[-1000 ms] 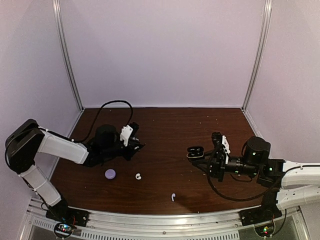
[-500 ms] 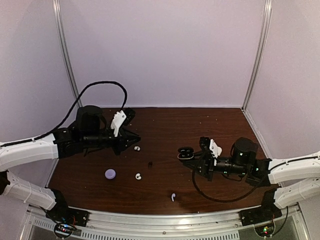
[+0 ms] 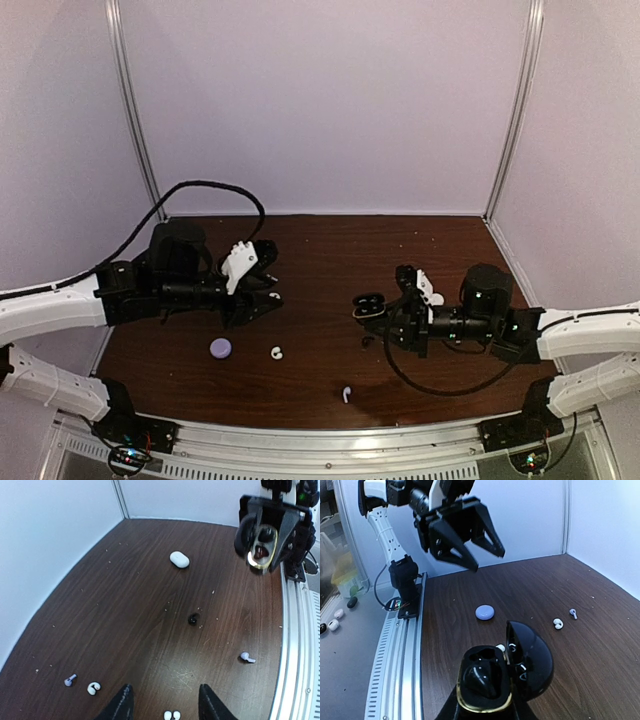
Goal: Insert the wireless bluetooth earbuds into the charging case
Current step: Move the left earbud to the center of the board.
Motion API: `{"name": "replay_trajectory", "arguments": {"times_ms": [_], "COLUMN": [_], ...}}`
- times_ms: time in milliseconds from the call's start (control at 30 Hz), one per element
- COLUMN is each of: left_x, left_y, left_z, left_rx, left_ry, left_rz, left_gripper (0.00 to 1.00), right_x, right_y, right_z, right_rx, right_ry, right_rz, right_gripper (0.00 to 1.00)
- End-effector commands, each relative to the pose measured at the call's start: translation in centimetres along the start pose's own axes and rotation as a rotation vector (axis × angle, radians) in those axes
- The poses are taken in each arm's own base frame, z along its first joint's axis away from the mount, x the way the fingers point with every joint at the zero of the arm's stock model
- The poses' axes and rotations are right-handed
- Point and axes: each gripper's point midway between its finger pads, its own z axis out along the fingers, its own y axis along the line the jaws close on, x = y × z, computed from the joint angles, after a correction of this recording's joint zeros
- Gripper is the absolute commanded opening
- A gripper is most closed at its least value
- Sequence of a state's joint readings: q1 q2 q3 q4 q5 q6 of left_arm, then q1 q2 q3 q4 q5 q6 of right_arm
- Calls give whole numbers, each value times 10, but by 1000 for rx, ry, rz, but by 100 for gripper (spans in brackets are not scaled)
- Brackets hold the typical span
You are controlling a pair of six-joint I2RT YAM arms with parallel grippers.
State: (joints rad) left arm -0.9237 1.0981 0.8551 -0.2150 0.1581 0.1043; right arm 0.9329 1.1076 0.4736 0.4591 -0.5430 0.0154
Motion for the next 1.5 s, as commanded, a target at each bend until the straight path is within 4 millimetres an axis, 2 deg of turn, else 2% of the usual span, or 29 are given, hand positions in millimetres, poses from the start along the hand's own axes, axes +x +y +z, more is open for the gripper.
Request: {"name": "replay_trajectory", "arguments": {"times_ms": [0, 100, 133, 233, 333, 433, 633, 800, 1067, 1200, 1467], "left_x": [19, 31, 28, 35, 39, 47, 59, 64, 68, 71, 81], "left_y": [1, -4, -6, -15, -19, -33, -50, -53, -58, -67, -73], "left_z": [37, 71, 81, 111, 135, 159, 203, 229, 253, 265, 287], "left_rx": [4, 60, 84, 157, 182, 215, 243, 248, 231, 298, 337], "left_ry": [-3, 58, 44, 41, 33, 34, 53, 54, 88, 108, 150], "left_rz": [-86, -114, -113, -102, -108, -102, -87, -84, -13, 26, 38], "left_gripper": [48, 49, 49, 51, 51, 51, 50, 51, 53, 57, 50], "right_x": [-10, -9, -9, -12, -11, -9, -9, -8, -5, -6, -11], "right_y": [-22, -31, -33, -43, -55, -63, -72, -77, -78, -78, -78], "right_z": [-16, -27, -31, -45, -55, -63, -76, -82, -88, -89, -99], "right_rx": [102, 137, 147, 188, 240, 282, 325, 345, 355, 354, 380], "right_ry": [-38, -57, -68, -104, -113, -117, -136, -139, -142, -147, -170], "right_rz": [97, 142, 158, 191, 213, 230, 242, 247, 245, 245, 237], "right_gripper": [0, 0, 0, 0, 0, 0, 0, 0, 0, 0, 0]}}
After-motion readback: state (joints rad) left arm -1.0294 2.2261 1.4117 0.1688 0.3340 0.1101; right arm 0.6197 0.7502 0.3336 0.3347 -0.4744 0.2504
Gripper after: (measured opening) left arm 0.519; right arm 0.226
